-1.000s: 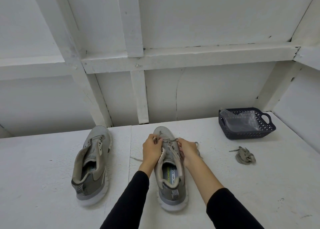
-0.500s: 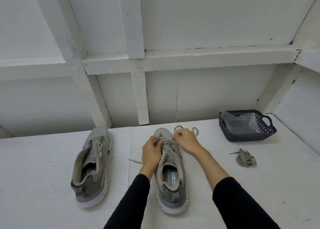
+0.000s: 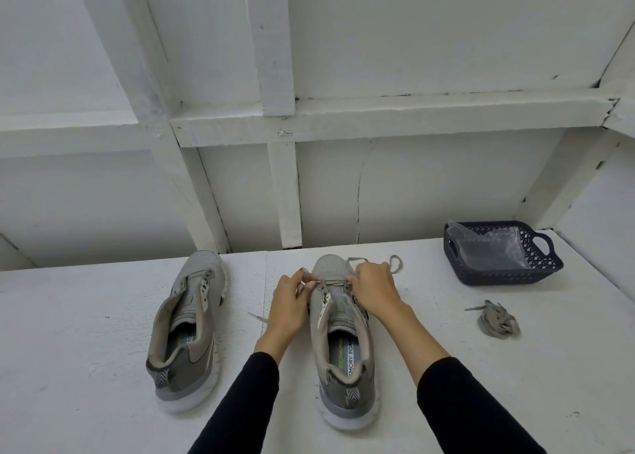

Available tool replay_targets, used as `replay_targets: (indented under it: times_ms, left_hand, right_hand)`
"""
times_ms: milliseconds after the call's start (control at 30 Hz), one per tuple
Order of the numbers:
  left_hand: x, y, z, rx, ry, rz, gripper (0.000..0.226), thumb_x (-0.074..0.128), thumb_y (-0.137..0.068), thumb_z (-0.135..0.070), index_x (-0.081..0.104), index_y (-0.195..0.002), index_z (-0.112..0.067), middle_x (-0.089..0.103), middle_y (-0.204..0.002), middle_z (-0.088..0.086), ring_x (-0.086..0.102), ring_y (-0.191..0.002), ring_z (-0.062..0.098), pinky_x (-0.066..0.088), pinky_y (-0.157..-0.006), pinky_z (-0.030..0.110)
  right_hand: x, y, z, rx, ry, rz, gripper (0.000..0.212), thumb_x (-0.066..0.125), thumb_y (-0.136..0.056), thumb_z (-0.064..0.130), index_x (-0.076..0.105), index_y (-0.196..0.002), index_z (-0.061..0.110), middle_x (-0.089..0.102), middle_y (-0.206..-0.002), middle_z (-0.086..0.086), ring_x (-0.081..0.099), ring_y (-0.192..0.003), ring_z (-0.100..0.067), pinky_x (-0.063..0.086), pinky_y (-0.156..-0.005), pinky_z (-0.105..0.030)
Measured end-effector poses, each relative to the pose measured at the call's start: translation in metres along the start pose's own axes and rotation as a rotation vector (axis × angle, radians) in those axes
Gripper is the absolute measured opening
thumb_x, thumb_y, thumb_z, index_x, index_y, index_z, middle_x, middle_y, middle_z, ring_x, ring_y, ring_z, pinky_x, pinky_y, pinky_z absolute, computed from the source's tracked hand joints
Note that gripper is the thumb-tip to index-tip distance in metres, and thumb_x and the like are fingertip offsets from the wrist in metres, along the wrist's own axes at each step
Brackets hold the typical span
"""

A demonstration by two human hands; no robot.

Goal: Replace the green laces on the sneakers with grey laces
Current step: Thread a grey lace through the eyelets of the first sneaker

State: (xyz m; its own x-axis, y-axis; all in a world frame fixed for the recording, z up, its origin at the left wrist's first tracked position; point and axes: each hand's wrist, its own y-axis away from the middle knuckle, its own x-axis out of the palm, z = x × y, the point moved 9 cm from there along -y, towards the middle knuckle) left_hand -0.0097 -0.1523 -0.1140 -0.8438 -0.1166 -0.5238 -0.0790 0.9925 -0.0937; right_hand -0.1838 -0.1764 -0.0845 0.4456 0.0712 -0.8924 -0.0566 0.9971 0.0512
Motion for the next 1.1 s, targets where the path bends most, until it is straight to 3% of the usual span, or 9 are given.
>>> replay_targets:
  times_ms: [167, 300, 400, 467, 533, 633, 767, 967, 1100]
  left_hand:
    - [-0.009, -0.008, -0.009, 0.047, -0.314, 0.016, 0.010, 0.056, -0.096, -0.041, 0.061, -0.095, -0.032, 0.044, -0.093, -0.005, 0.050, -0.076, 0.007, 0.037, -0.059, 0.024]
    - [-0.007, -0.011, -0.017, 0.107, -0.453, 0.033, 0.013, 0.047, -0.100, -0.040, 0.055, -0.098, -0.030, 0.043, -0.093, -0.006, 0.051, -0.079, 0.014, 0.045, -0.064, 0.030]
    - [-0.001, -0.010, -0.017, 0.094, -0.506, 0.084, 0.020, 0.038, -0.102, -0.039, 0.052, -0.099, -0.025, 0.042, -0.096, -0.004, 0.049, -0.085, 0.016, 0.044, -0.068, 0.032]
    - [0.005, -0.010, -0.017, 0.062, -0.463, 0.120, 0.025, 0.034, -0.103, -0.039, 0.052, -0.096, -0.022, 0.043, -0.096, -0.004, 0.049, -0.089, 0.016, 0.043, -0.071, 0.034]
    - [0.010, -0.011, -0.011, -0.031, -0.336, 0.155, 0.028, 0.035, -0.103, -0.036, 0.049, -0.083, -0.024, 0.045, -0.093, -0.003, 0.049, -0.088, 0.016, 0.038, -0.071, 0.034]
    - [0.013, -0.014, -0.002, -0.168, -0.097, 0.151, 0.037, 0.042, -0.101, -0.027, 0.042, -0.064, -0.022, 0.048, -0.075, -0.003, 0.046, -0.072, 0.016, 0.033, -0.067, 0.032]
    - [0.011, -0.012, 0.004, -0.326, 0.098, 0.080, 0.046, 0.048, -0.095, -0.016, 0.040, -0.050, -0.021, 0.041, -0.049, -0.007, 0.036, -0.053, 0.012, 0.028, -0.055, 0.028]
    - [0.007, -0.010, 0.022, -0.453, 0.159, -0.021, 0.046, 0.050, -0.096, -0.021, 0.032, -0.054, -0.020, 0.035, -0.053, -0.001, 0.030, -0.052, 0.013, 0.023, -0.052, 0.029]
    - [0.005, -0.006, 0.017, -0.350, 0.018, -0.017, 0.047, 0.047, -0.098, -0.032, 0.037, -0.054, -0.019, 0.043, -0.053, -0.004, 0.040, -0.056, 0.017, 0.031, -0.059, 0.031]
  right_hand:
    - [0.006, -0.010, -0.015, 0.074, -0.156, 0.051, 0.049, 0.060, -0.094, 0.029, 0.036, -0.053, 0.014, 0.046, -0.058, -0.006, 0.051, -0.077, -0.029, 0.038, -0.066, -0.034]
    - [0.010, -0.008, -0.014, 0.065, -0.163, 0.060, 0.040, 0.059, -0.094, 0.029, 0.041, -0.062, 0.014, 0.051, -0.066, -0.005, 0.053, -0.086, -0.031, 0.038, -0.070, -0.036]
    - [0.016, -0.007, -0.014, 0.054, -0.235, 0.062, 0.027, 0.058, -0.095, 0.023, 0.056, -0.081, 0.000, 0.062, -0.079, -0.013, 0.058, -0.084, -0.033, 0.046, -0.077, -0.040]
    - [0.018, -0.006, -0.014, 0.033, -0.283, 0.046, 0.026, 0.059, -0.094, 0.020, 0.060, -0.085, -0.004, 0.060, -0.074, -0.012, 0.056, -0.074, -0.029, 0.047, -0.072, -0.038]
    - [0.015, -0.004, -0.013, -0.012, -0.285, 0.024, 0.027, 0.062, -0.093, 0.016, 0.058, -0.073, -0.001, 0.053, -0.067, -0.007, 0.049, -0.066, -0.021, 0.042, -0.064, -0.034]
    - [0.005, 0.001, -0.005, -0.142, -0.187, -0.002, 0.035, 0.060, -0.093, 0.010, 0.049, -0.060, 0.013, 0.051, -0.070, -0.004, 0.047, -0.079, -0.020, 0.040, -0.067, -0.032]
    - [-0.002, 0.010, 0.007, -0.326, 0.035, -0.132, 0.013, 0.057, -0.089, -0.001, 0.067, -0.091, 0.007, 0.062, -0.091, -0.011, 0.048, -0.093, -0.026, 0.038, -0.076, -0.033]
    - [-0.006, 0.022, 0.007, -0.407, 0.093, -0.376, 0.024, 0.073, -0.073, -0.003, 0.062, -0.082, 0.017, 0.061, -0.070, 0.002, 0.051, -0.070, -0.022, 0.034, -0.070, -0.033]
    - [0.001, 0.019, -0.003, -0.329, -0.009, -0.314, 0.012, 0.065, -0.085, 0.005, 0.063, -0.082, 0.017, 0.064, -0.077, 0.000, 0.052, -0.076, -0.023, 0.038, -0.069, -0.033]
